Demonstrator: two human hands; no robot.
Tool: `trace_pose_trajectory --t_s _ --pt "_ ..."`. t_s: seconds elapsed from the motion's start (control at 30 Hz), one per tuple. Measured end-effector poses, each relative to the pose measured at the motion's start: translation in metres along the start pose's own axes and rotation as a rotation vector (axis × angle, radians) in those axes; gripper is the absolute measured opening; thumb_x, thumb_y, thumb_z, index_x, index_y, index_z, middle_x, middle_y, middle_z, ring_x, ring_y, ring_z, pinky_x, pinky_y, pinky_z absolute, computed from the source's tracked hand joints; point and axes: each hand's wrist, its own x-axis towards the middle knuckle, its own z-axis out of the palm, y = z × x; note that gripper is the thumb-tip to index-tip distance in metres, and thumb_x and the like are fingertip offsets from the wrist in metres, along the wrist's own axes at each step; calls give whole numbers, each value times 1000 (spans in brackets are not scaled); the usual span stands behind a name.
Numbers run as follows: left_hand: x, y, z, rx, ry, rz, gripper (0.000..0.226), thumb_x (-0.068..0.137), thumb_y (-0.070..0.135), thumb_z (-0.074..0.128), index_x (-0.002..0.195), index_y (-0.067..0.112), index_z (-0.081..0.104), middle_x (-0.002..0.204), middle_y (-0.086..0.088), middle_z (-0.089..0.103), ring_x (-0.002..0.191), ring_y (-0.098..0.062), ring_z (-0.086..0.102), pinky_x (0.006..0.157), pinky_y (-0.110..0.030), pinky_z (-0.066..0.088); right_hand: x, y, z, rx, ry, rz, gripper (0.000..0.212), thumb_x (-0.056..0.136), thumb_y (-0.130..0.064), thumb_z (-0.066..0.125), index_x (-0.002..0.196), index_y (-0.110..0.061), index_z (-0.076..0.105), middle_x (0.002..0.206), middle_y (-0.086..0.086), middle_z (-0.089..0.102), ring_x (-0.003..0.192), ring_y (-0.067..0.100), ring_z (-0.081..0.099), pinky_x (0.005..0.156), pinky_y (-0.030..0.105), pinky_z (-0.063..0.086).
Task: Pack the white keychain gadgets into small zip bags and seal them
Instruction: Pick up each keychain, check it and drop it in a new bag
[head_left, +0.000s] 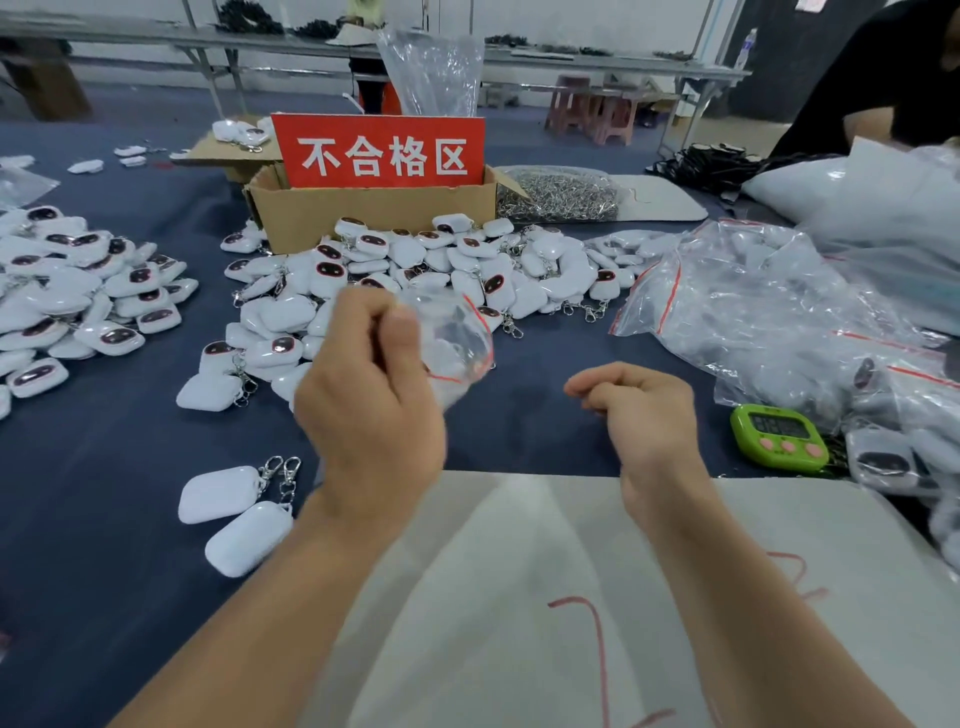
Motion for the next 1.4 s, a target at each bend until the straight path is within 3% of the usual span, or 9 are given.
trace_pose_trajectory --t_s 0.1,0.2,0.33,0.5,0.7,0.87,1.03,1.23,1.4 --pt "24 0 -10 -75 177 62 19 106 12 47 90 7 55 75 14 43 67 -6 40 64 -17 32 -2 9 15 -225 -62 -134 40 85 -3 55 81 -33 82 71 -17 73 53 2 54 50 9 41" --pt "23 5 -11 -61 166 165 19 107 15 47 90 10 55 78 15 45 65 -8 39 61 -15 31 0 11 35 -436 -257 -413 49 89 -5 56 124 -35 72 113 -11 69 91 -4 57 80 -1 39" --pt "-9 2 0 223 -153 204 22 100 32 48 85 20 60 64 6 57 61 -23 51 56 -34 26 17 12 65 -790 -434 -725 58 100 -22 53 155 -31 41 153 -4 45 142 20 35 108 41 42" --pt "-25 -3 11 469 -547 77 25 88 48 43 71 30 47 59 7 53 60 -21 51 58 -31 29 43 -1 83 -1090 -666 -669 62 103 -42 50 160 -42 27 172 -3 18 159 19 10 120 44 28" --pt "-31 -12 15 667 -731 191 38 84 44 56 61 29 29 70 5 51 68 -18 45 62 -33 23 30 -4 64 -623 -345 -458 30 91 -13 62 110 -32 75 114 -7 73 110 15 63 87 25 46" --pt "-17 -19 8 556 -815 176 31 71 9 61 87 35 52 73 7 50 77 -18 48 63 -32 22 18 -2 33 -519 -223 -311 17 93 -20 71 106 -31 70 101 -11 74 91 7 66 71 14 47" --pt "-19 -13 12 544 -884 292 37 64 8 60 89 35 56 76 9 55 80 -18 51 63 -31 18 0 1 1 -504 -220 -215 57 93 -4 61 139 -37 52 104 -8 63 74 4 60 51 9 42" --pt "-49 5 15 89 -1115 128 45 60 18 56 99 41 60 72 30 56 60 1 50 49 -14 27 -20 -3 0 -158 -47 -181 20 89 -6 66 91 -26 67 74 -4 67 54 0 55 46 9 40" --pt "-49 5 21 -66 -1172 -26 45 58 13 48 87 34 74 59 1 50 54 -15 45 50 -24 34 -15 -9 3 46 -98 25 19 96 -17 59 86 -2 65 56 5 61 39 17 45 39 21 33"
